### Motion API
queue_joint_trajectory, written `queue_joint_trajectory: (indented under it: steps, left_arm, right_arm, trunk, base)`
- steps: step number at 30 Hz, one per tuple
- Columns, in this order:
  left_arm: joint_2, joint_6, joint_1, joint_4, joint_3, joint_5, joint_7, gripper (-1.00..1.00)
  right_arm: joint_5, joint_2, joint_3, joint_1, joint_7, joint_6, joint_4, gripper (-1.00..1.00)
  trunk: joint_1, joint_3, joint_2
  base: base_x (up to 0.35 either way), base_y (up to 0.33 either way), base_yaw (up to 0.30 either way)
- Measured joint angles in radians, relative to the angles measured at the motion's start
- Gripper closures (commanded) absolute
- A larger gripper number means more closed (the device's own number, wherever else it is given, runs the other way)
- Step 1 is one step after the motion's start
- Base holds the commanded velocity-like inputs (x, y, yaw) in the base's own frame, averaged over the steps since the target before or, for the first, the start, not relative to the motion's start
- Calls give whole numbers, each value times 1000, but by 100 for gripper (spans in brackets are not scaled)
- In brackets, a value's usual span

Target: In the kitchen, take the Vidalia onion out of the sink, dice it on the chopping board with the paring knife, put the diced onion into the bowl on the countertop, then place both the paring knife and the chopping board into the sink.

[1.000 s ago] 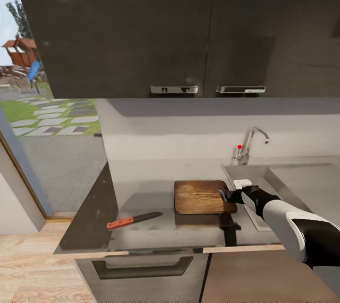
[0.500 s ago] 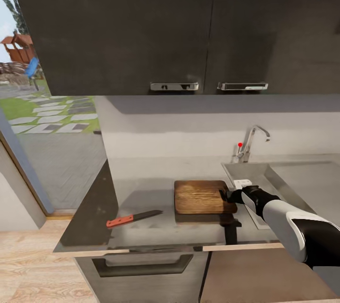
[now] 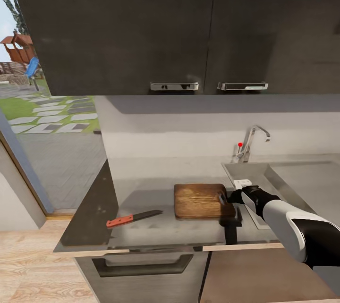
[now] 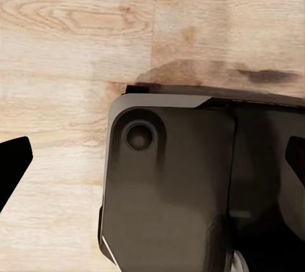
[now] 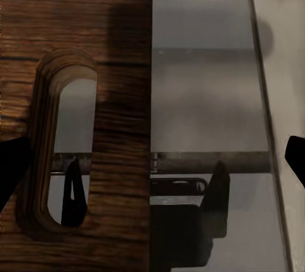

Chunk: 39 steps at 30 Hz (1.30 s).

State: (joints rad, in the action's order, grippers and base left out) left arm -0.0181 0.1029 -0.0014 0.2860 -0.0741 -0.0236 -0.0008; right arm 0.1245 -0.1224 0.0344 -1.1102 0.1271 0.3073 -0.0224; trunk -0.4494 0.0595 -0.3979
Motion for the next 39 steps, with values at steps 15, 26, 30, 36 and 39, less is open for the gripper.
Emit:
queue_joint_trajectory:
  steps: [15, 26, 30, 36, 39]
  left_arm:
    - [-1, 0, 0, 0, 0, 0, 0, -100]
    - [-1, 0, 0, 0, 0, 0, 0, -100]
    - [-1, 0, 0, 0, 0, 0, 0, -100]
    - [-1, 0, 0, 0, 0, 0, 0, -100]
    - [-1, 0, 0, 0, 0, 0, 0, -100]
  right_arm:
    - [-1, 0, 0, 0, 2, 0, 0, -100]
    - [-1, 0, 0, 0, 3, 0, 0, -100]
    - [-2, 0, 0, 0, 3, 0, 0, -100]
    - [-1, 0, 0, 0, 3, -2, 1, -100]
    - [-1, 0, 0, 3, 3, -35, 3, -100]
  trunk:
    - [0, 0, 0]
    - [-1, 0, 0]
    - [-1, 0, 0]
    - [-1, 0, 0]
    - [-1, 0, 0]
  base:
    - [-22, 0, 0]
    - [-301, 0, 0]
    - [-338, 0, 0]
    - [-339, 0, 0]
    - [-339, 0, 0]
